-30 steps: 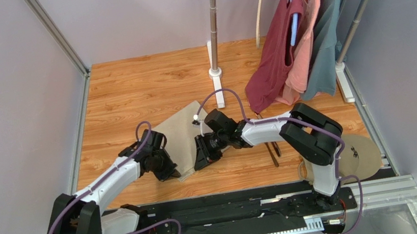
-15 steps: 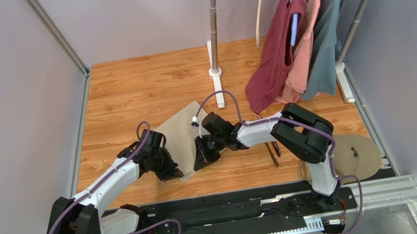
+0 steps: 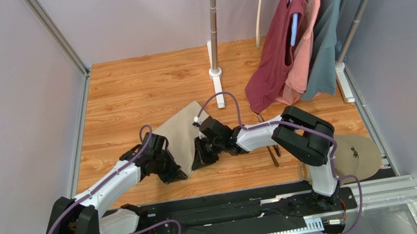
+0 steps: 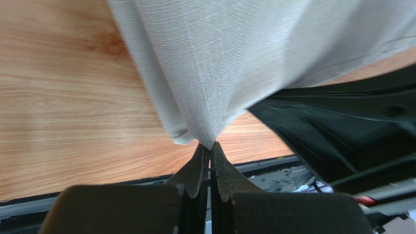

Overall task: Fold the napkin into a case and place the utensils inside
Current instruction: Smooth out the square-folded napkin at the center of the board.

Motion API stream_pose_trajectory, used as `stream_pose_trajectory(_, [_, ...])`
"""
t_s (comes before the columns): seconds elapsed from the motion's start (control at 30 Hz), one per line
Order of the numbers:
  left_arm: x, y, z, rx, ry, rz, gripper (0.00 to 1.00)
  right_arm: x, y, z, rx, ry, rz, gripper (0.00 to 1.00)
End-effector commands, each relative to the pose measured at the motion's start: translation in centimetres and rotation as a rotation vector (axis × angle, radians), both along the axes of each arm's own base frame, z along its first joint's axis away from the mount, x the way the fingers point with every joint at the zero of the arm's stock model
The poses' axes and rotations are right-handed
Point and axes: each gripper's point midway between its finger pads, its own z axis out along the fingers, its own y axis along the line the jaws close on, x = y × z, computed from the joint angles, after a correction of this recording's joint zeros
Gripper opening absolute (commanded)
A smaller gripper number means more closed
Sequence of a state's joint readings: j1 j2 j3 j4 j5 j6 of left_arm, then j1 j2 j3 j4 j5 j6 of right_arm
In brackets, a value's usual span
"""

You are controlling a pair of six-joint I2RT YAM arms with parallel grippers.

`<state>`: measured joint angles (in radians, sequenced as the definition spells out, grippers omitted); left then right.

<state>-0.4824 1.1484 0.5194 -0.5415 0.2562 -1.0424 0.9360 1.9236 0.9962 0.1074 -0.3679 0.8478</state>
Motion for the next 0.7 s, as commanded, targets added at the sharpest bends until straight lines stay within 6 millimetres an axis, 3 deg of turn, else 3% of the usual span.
stream_pose_trajectory(0.0, [-1.0, 0.7, -1.1, 0.028, 0.033, 0.022, 0.0, 1.1, -1.1, -0.6, -0.041, -0.04, -0.088, 0.0])
stream_pose_trajectory(0.1, [-1.0, 1.9, -1.4, 0.092, 0.02, 0.04, 0.0, 0.9, -0.9, -0.1, -0.025, -0.052, -0.061, 0.0])
stream_pose_trajectory(0.2, [-1.0, 1.8, -1.5, 0.093, 0.022, 0.03, 0.0, 0.7, -0.5, 0.7, -0.005, -0.059, -0.022, 0.0])
stream_pose_trajectory(0.37, [-0.9, 1.5, -2.0, 0.09, 0.037, 0.01, 0.0, 0.7, -0.4, 4.6, 0.032, -0.119, 0.039, 0.03])
stream_pose_trajectory(0.4, [-0.7, 1.4, -1.7, 0.086, 0.028, -0.003, 0.02, 1.2, -0.6, 5.8, 0.042, -0.146, 0.036, 0.09])
stream_pose_trajectory(0.47, [-0.6, 1.5, -1.2, 0.086, 0.01, -0.004, 0.09, 1.5, -1.7, 5.8, -0.005, -0.151, 0.046, 0.15])
stream_pose_trajectory(0.5, [-0.5, 1.4, -0.8, 0.081, -0.006, -0.007, 0.19, 2.4, -2.4, 6.0, -0.011, -0.154, 0.029, 0.22])
stream_pose_trajectory(0.53, [-0.4, 1.4, -0.2, 0.068, -0.03, -0.013, 0.24, 2.8, -2.7, 6.1, -0.013, -0.16, 0.029, 0.23])
stream_pose_trajectory(0.6, [-0.1, 1.2, 1.1, 0.052, -0.067, -0.024, 0.33, 4.3, -4.0, 5.7, -0.036, -0.157, -0.001, 0.31])
stream_pose_trajectory(0.67, [-0.2, 0.9, 2.6, 0.028, -0.088, -0.037, 0.34, 4.9, -4.8, 4.6, -0.066, -0.127, 0.005, 0.33])
